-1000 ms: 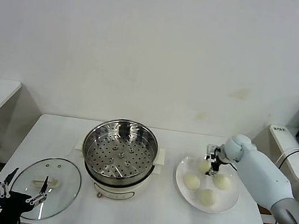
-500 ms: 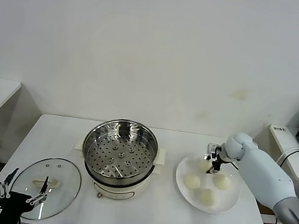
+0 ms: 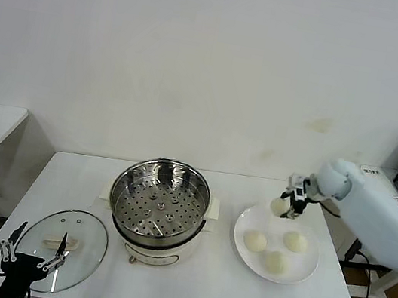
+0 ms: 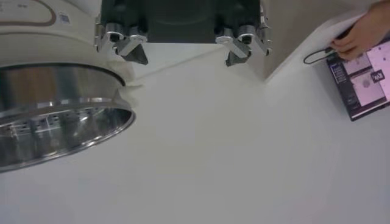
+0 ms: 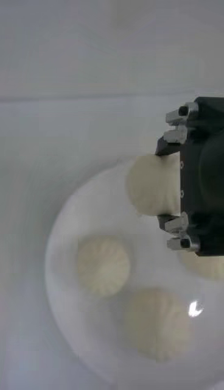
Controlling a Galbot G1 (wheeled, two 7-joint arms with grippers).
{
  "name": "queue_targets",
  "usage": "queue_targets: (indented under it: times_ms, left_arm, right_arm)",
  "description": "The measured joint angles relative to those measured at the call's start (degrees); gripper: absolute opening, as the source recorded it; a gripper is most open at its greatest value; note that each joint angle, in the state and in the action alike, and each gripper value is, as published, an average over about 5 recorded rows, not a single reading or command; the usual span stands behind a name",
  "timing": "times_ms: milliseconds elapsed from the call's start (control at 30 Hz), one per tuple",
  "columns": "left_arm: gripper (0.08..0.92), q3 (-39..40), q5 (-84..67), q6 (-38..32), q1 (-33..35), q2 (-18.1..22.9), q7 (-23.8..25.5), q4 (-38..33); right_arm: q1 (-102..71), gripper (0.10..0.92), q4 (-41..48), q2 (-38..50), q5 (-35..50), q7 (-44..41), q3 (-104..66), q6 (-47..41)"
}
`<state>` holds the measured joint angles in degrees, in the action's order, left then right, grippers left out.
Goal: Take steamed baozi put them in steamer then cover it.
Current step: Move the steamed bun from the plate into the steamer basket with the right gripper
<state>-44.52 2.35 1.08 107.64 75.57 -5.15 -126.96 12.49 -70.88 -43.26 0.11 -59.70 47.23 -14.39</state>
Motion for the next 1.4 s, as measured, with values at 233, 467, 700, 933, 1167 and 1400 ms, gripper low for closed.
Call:
queue_targets:
  times_ms: [233, 467, 700, 933, 1167, 1400]
  left_arm:
    - [0.823, -0.15, -0.31, -0.13, -0.67, -0.61, -0.04, 0.57]
    - [0.823, -0.08, -0.43, -0.09, -1.32, -1.04, -0.02, 1.60]
    - [0.823, -0.88, -1.02, -0.03, -1.88, -1.70, 0.03, 2.53]
    - [0.823, -1.31, -0.96, 0.05, -2.28, -1.63, 0.07, 2.98]
    - [0.823, -1.60, -0.82, 0.11, -2.91, -1.96, 0.16, 3.42]
    - [0.823, -1.66, -0.58, 0.12, -2.81, -1.96, 0.15, 3.59]
  right_arm:
    - [9.74, 0.611, -3.75, -2.13, 5.81, 1.14, 7.13, -0.10]
    - [16.75, 0.611, -4.64, -8.43, 10.24, 3.22, 12.93, 1.00]
    - [19.24, 0.611, -3.44, -17.17, 12.25, 5.53, 17.36, 4.19]
    - [18.93, 0.611, -1.59, -24.52, 9.61, 7.60, 21.18, 9.48]
    - [16.66, 0.611, 1.63, -29.93, 3.39, 9.37, 23.53, 16.29]
    - [13.65, 0.611, 6.32, -33.96, -4.42, 11.63, 23.86, 22.86]
